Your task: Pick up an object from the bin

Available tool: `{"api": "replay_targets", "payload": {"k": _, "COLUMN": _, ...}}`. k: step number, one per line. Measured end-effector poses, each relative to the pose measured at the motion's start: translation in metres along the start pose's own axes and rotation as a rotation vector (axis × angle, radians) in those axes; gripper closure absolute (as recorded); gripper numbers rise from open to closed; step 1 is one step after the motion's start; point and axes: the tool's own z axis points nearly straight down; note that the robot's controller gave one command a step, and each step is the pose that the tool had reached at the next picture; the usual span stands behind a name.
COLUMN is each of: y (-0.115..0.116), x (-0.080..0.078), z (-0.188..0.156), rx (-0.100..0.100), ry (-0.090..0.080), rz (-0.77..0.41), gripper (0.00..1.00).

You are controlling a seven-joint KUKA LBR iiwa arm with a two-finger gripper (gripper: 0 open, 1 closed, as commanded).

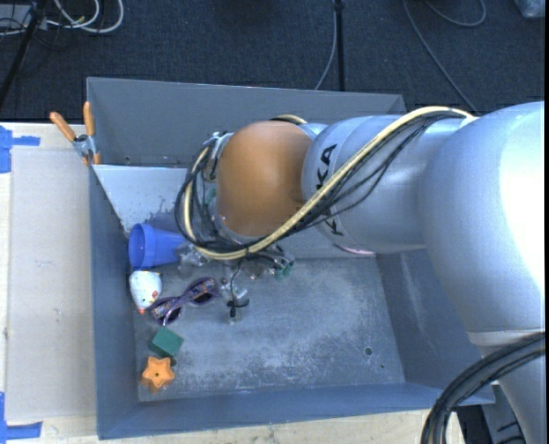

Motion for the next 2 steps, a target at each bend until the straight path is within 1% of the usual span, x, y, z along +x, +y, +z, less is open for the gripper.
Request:
{"api": "replay_targets", "payload": {"k": 1, "y": 0.001, "x": 0.003, "z": 0.0159, "rx": -0.004, "ry": 0.004, "rz": -0.007, "gripper": 1.0}}
{"api": "replay_targets", "payload": {"k": 2, "y": 0.001, "x": 0.003, "z": 0.0158, "rx": -0.004, "ry": 0.004, "rz": -0.006, "gripper": 1.0}}
